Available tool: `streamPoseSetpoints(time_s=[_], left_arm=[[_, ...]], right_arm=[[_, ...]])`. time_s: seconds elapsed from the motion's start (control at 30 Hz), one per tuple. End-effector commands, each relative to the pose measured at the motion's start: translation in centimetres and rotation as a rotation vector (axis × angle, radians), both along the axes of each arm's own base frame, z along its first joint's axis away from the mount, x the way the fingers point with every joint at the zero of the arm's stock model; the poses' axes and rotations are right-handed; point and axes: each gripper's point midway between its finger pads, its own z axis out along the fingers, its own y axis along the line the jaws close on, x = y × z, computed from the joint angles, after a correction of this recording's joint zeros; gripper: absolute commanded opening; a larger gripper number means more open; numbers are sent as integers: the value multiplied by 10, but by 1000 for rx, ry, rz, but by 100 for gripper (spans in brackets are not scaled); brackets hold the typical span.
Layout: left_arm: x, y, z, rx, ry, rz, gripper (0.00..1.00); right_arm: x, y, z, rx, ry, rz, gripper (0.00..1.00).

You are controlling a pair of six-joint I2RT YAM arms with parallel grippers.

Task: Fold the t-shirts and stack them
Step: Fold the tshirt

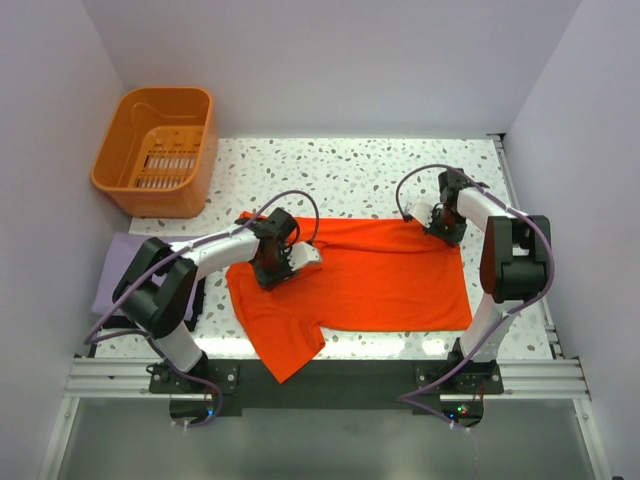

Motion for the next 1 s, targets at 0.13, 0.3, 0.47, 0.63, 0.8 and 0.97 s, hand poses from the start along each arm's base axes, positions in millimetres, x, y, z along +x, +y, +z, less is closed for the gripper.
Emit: streamPoseSetpoints(time_s=[0.13,0.3,0.47,0.63,0.8,0.97], left_arm=[[7,2,1,24,-37,-26,24],[8,-3,10,-6,-50,-27,1],[2,-16,29,-79,-21,-48,0],[-6,-34,56,-148,37,-64,0],[-20,-40,56,-159,86,-77,0],[-31,-46,56,-192,144,-82,0]], right_arm=[[8,-1,8,-11,-14,-19,0],[8,-1,9,-11,-15,-19,0],[8,-1,11,-10,-17,-19,0],[8,-2,11,-12,-18,-16,0],[8,-2,8,-12,-12,-13,0],[8,-2,8,-13,-12,-13,0]])
